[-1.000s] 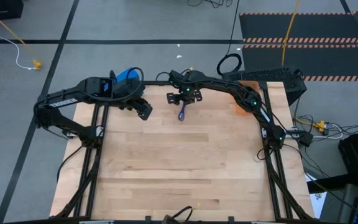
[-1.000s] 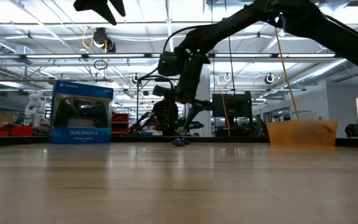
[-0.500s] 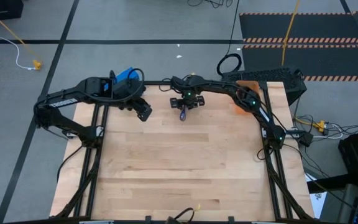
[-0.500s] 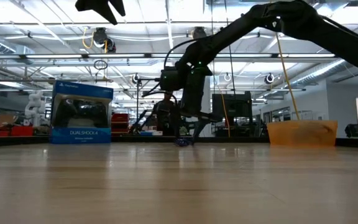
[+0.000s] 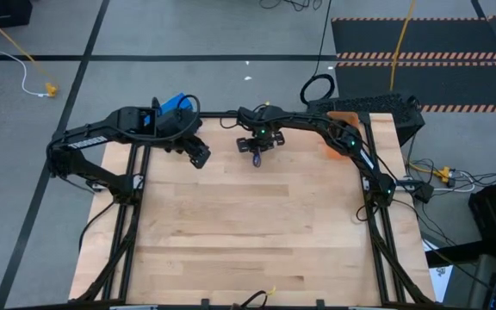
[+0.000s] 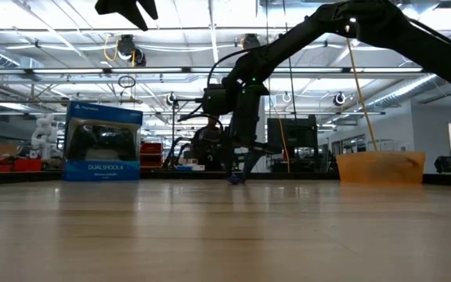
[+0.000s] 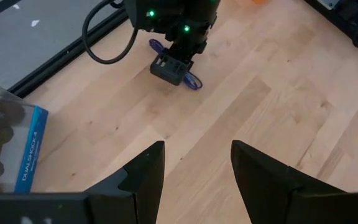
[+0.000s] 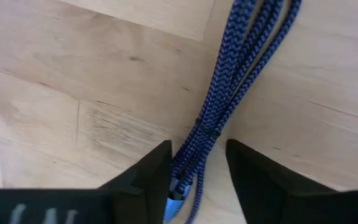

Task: Pick and place USB-C Cables
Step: Put the blue charger cable into the orange bin

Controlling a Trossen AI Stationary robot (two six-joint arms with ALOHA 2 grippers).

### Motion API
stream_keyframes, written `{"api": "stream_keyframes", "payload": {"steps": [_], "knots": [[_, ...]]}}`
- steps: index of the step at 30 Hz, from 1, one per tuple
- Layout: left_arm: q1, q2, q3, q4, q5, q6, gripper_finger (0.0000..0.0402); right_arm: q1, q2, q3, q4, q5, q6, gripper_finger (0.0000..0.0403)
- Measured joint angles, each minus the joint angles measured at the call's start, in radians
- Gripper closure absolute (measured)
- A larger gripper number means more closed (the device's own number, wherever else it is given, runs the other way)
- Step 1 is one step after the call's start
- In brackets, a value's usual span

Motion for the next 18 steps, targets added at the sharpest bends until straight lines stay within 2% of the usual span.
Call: {"api": "stream_keyframes", "payload": {"steps": [11, 15, 18], "knots": [[-0.001, 0.0, 0.0, 0.0, 0.001, -0.032, 0.0215, 0.004, 0.001, -0.002, -0.004, 0.0, -0.025, 0.0365], [-0.012, 0.0, 0.0, 0.001, 0.002, -0.036, 0.0215, 0.004, 0.001, -0.002, -0.004, -0.004, -0.046, 0.0392], [-0.022, 0.0, 0.0, 0.001, 0.002, -0.047, 0.0215, 0.006, 0.001, -0.002, -0.007, -0.006, -0.064, 0.0397]]}}
